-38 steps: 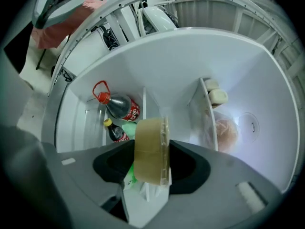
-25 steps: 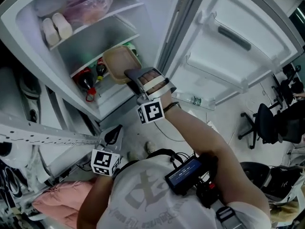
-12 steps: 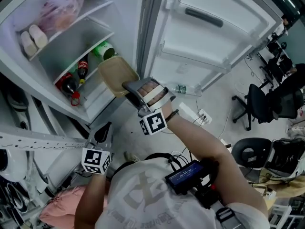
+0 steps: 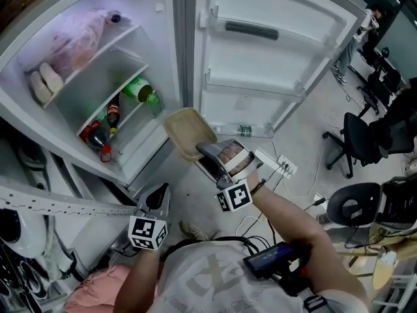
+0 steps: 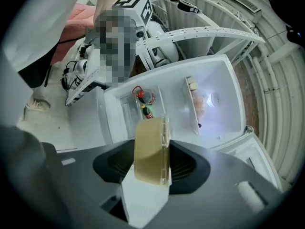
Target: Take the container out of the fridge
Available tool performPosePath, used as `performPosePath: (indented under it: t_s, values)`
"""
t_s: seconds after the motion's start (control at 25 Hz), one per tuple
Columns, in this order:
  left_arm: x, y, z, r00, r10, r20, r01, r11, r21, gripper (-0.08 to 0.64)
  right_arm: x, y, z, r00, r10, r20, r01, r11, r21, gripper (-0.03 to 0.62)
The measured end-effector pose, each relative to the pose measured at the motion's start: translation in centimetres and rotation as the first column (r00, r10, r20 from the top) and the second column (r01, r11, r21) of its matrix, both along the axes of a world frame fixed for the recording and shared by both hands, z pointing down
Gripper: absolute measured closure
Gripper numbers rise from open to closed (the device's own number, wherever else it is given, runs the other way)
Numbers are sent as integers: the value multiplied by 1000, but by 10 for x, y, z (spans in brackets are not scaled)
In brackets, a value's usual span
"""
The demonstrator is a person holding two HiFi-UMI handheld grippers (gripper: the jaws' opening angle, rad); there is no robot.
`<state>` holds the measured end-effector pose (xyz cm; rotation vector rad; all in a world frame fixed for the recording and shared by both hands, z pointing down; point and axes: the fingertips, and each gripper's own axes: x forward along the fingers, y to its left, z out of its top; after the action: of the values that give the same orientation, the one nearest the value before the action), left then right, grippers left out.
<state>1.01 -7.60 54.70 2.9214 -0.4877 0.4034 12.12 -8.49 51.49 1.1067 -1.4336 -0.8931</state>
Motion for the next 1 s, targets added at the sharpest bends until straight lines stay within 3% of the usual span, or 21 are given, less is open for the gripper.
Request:
performPosePath:
  t_s: [0.52,1.0]
  values:
    - [47,83,2,993,117,3,-117,993,-30,557,62,113,-4,986,167,0,-167,986,1,371]
    - [98,142,-2,966,256,15,-256,966,-22,557,117,213,-2,949,315,-18,-315,949,-3,370]
